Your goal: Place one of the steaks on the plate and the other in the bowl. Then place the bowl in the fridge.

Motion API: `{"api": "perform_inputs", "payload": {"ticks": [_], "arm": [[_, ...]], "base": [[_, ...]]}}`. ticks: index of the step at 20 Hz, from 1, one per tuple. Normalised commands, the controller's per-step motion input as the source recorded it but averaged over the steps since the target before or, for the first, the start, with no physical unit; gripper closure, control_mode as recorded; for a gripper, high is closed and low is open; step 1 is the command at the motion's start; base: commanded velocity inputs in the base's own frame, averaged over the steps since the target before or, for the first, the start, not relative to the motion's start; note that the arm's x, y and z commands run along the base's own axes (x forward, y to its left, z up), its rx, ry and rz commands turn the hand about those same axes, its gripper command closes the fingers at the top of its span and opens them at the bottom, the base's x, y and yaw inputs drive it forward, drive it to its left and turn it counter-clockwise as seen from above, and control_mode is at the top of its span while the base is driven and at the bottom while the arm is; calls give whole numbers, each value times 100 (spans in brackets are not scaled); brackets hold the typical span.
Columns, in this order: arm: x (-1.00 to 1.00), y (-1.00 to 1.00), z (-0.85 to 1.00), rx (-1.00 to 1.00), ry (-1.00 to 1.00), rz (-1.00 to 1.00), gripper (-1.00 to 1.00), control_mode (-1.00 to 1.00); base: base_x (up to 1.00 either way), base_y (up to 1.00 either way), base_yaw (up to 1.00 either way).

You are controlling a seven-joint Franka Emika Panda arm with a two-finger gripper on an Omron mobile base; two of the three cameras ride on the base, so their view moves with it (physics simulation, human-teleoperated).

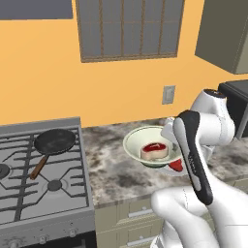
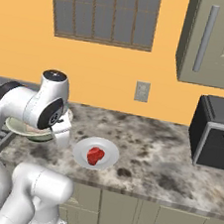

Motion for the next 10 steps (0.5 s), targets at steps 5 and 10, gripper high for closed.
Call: {"api": "perform_inputs", "payload": {"ticks": [5, 10], "arm": [[-27, -63, 0, 6, -3, -6, 100, -100], [-9, -29, 0, 1, -1, 0, 100, -100]], "base": [[0, 0, 0], [0, 0, 0]]}}
